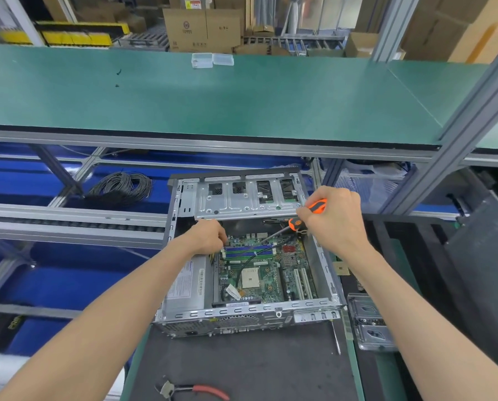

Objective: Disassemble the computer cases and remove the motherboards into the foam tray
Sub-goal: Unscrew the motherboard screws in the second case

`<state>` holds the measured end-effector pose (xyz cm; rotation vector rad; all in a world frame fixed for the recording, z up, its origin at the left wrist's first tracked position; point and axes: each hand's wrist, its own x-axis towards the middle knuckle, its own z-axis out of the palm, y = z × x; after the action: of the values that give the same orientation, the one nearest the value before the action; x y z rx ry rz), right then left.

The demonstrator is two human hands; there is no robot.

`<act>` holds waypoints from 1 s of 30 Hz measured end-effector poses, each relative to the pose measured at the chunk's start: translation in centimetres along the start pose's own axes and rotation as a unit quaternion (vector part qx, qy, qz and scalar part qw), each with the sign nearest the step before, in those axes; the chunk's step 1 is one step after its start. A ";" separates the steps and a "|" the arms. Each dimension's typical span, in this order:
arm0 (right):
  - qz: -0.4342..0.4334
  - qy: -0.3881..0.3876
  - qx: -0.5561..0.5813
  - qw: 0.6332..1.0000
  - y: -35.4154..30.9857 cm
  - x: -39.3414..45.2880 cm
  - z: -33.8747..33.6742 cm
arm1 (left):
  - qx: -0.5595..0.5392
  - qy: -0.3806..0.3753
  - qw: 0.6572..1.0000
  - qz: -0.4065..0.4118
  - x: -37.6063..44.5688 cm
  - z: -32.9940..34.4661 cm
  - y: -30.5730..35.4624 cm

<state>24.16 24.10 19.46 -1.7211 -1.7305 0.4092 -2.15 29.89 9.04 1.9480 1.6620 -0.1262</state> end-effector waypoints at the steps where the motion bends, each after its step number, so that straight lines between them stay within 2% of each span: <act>1: 0.001 0.007 -0.001 1.000 0.1 0.1 -0.4 | 0.009 -0.013 1.000 0.008 0.2 0.0 0.1; 4: 0.008 0.031 0.004 0.999 0.1 0.2 -1.7 | 0.045 -0.059 0.997 0.023 0.7 0.2 0.5; 7: 0.017 0.047 0.023 0.998 0.0 0.3 -3.1 | 0.084 -0.071 0.993 0.049 1.2 0.8 1.3; 12: 0.031 0.059 0.052 0.996 -0.1 0.3 -4.9 | 0.057 -0.035 0.995 0.075 1.6 1.1 2.3; 17: 0.033 0.077 0.058 0.995 0.3 0.1 -5.8 | 0.074 -0.015 0.996 0.057 1.3 0.5 2.0; 20: 0.025 0.080 0.044 0.996 0.6 0.1 -5.3 | 0.091 0.032 0.994 0.046 0.6 -0.1 1.3; 22: 0.020 0.070 0.031 0.997 0.5 0.0 -4.3 | -0.002 0.056 0.996 0.062 -0.1 -0.3 1.2; 23: 0.018 0.060 0.025 0.998 0.4 -0.1 -3.7 | -0.107 0.062 0.990 0.069 -0.5 -0.3 1.3; 24: 0.016 0.048 0.020 0.999 0.4 -0.3 -3.0 | -0.236 0.062 0.967 0.072 -1.1 -0.3 1.5; 25: 0.012 0.036 0.015 0.999 0.3 -0.4 -2.4 | -0.371 0.058 0.923 0.077 -1.6 -0.5 1.9; 27: 0.004 0.021 0.005 1.000 0.3 -0.8 -1.2 | -0.605 0.041 0.790 0.087 -2.3 -0.9 2.5; 28: 0.001 0.015 0.000 1.000 0.2 -1.0 -0.7 | -0.688 0.029 0.720 0.093 -2.5 -1.0 2.8; 30: 0.000 0.003 -0.004 1.000 0.1 -1.3 0.0 | -0.793 0.009 0.600 0.108 -2.8 -1.2 3.3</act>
<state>24.15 22.82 19.09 -1.7270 -1.7294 0.3982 -0.04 27.77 12.43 0.6087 0.7311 1.0964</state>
